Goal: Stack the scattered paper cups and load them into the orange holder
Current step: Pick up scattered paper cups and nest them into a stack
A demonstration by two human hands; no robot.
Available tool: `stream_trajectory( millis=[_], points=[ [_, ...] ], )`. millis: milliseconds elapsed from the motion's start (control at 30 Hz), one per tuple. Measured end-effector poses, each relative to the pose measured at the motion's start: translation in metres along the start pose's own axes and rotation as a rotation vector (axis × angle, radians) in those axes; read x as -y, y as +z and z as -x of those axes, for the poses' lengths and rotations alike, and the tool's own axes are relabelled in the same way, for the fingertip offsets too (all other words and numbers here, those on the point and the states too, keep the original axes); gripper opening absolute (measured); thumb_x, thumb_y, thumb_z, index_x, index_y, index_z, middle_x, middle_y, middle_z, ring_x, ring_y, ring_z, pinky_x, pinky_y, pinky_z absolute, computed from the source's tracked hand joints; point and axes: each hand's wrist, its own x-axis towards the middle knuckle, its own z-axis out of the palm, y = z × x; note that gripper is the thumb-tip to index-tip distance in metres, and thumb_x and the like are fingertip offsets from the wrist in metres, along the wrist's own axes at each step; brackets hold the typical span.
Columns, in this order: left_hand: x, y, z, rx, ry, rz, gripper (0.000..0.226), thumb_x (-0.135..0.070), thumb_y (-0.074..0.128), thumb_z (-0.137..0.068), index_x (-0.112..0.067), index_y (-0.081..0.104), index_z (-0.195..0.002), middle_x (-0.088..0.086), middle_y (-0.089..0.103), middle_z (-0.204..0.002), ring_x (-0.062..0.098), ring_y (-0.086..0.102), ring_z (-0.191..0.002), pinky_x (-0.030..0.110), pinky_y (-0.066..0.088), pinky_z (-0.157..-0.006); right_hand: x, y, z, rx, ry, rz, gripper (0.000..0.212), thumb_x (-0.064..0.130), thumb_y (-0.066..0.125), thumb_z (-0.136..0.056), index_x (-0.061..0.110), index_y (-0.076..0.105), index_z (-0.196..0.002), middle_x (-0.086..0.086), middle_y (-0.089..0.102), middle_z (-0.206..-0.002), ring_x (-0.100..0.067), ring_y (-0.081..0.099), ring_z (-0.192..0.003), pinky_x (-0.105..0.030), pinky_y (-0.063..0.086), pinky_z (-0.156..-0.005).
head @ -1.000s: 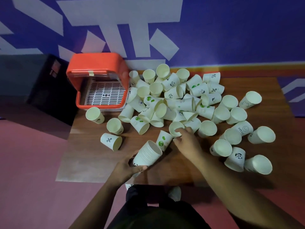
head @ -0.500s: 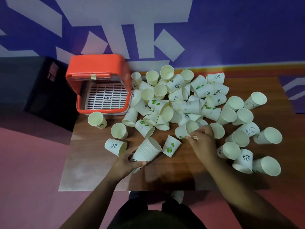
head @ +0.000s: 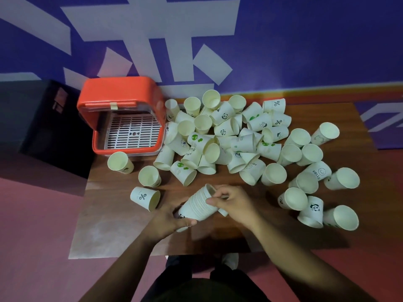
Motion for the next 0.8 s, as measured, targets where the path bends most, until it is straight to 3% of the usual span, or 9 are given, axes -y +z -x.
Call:
stream_trajectory(
  millis=[67, 167, 267, 333, 433, 533, 633, 700, 800],
  points=[
    [0.002, 0.001, 0.003, 0.001, 0.006, -0.011, 0.063, -0.018, 0.089, -0.080, -0.025, 0.063, -0.137, -0.013, 0.074, -0.126, 0.006, 0.067, -0.121, 0.015, 0.052, -0.095, -0.006, 0.005, -0.001, 0.025, 0.036, -0.003, 0.031, 0.049, 0.078, -0.074, 0.030, 0.072, -0.097, 0.013, 0.070, -0.112, 0.001, 0.063, -0.106, -0.023, 0.049, -0.089],
    [0.008, -0.003, 0.012, -0.035, -0.030, -0.018, 0.062, -0.021, 0.088, -0.081, -0.027, 0.063, -0.137, -0.017, 0.074, -0.123, 0.000, 0.067, -0.117, 0.012, 0.052, -0.091, -0.024, -0.009, -0.007, -0.124, 0.124, 0.051, 0.046, 0.047, 0.067, -0.088, 0.020, 0.063, -0.125, 0.006, 0.066, -0.120, -0.008, 0.060, -0.113, -0.017, 0.046, -0.083],
    [0.018, -0.008, 0.020, -0.077, -0.090, -0.025, 0.056, -0.028, 0.088, -0.079, -0.020, 0.067, -0.131, -0.002, 0.076, -0.118, 0.007, 0.069, -0.110, 0.018, 0.057, -0.085, -0.059, -0.031, -0.013, -0.338, 0.182, 0.520, 0.057, 0.044, 0.069, -0.087, 0.007, 0.058, -0.129, -0.011, 0.061, -0.125, -0.026, 0.055, -0.120, -0.033, 0.045, -0.096],
    [0.022, -0.008, 0.023, -0.094, -0.117, -0.018, 0.045, -0.029, 0.088, -0.079, -0.019, 0.071, -0.120, 0.005, 0.078, -0.109, 0.011, 0.069, -0.107, 0.023, 0.057, -0.080, -0.073, -0.035, -0.013, -0.282, 0.239, 0.681, 0.053, 0.044, 0.067, -0.088, 0.007, 0.060, -0.126, -0.013, 0.058, -0.126, -0.029, 0.053, -0.119, -0.039, 0.046, -0.099],
    [0.022, -0.004, 0.026, -0.103, -0.122, 0.004, 0.035, -0.031, 0.088, -0.077, -0.025, 0.072, -0.108, -0.001, 0.077, -0.108, 0.013, 0.071, -0.101, 0.023, 0.057, -0.079, -0.080, -0.031, -0.009, -0.210, 0.267, 0.743, 0.038, 0.036, 0.061, -0.094, 0.008, 0.064, -0.120, -0.009, 0.057, -0.124, -0.025, 0.054, -0.114, -0.034, 0.045, -0.095],
    [0.022, 0.001, 0.027, -0.110, -0.125, 0.028, 0.034, -0.031, 0.088, -0.078, -0.027, 0.073, -0.109, -0.003, 0.077, -0.109, 0.012, 0.072, -0.098, 0.027, 0.058, -0.082, -0.084, -0.025, -0.009, -0.229, 0.244, 0.694, 0.030, 0.029, 0.056, -0.098, 0.005, 0.066, -0.114, -0.010, 0.058, -0.120, -0.024, 0.055, -0.111, -0.031, 0.042, -0.091],
    [0.022, 0.002, 0.028, -0.120, -0.126, 0.041, 0.047, -0.045, 0.092, -0.073, -0.032, 0.072, -0.113, -0.007, 0.079, -0.108, 0.007, 0.073, -0.100, 0.028, 0.059, -0.085, -0.071, -0.024, -0.009, -0.237, 0.190, 0.524, 0.026, 0.024, 0.058, -0.097, 0.003, 0.073, -0.100, -0.011, 0.060, -0.112, -0.025, 0.056, -0.111, -0.024, 0.037, -0.083],
    [0.026, 0.002, 0.028, -0.132, -0.129, 0.044, 0.056, -0.053, 0.091, -0.067, -0.031, 0.072, -0.114, -0.006, 0.079, -0.107, 0.009, 0.073, -0.101, 0.032, 0.061, -0.087, -0.050, -0.026, -0.009, -0.280, 0.119, 0.351, 0.023, 0.023, 0.064, -0.094, 0.005, 0.075, -0.103, -0.006, 0.058, -0.121, -0.021, 0.053, -0.120, -0.022, 0.036, -0.089],
    [0.029, 0.000, 0.028, -0.144, -0.120, 0.038, 0.059, -0.049, 0.092, -0.069, -0.025, 0.071, -0.118, -0.003, 0.078, -0.106, 0.008, 0.072, -0.102, 0.035, 0.061, -0.089, -0.008, -0.023, -0.006, -0.257, 0.044, 0.096, 0.024, 0.025, 0.067, -0.092, 0.013, 0.075, -0.112, 0.004, 0.048, -0.134, -0.007, 0.045, -0.126, -0.016, 0.034, -0.094]
  ],
)
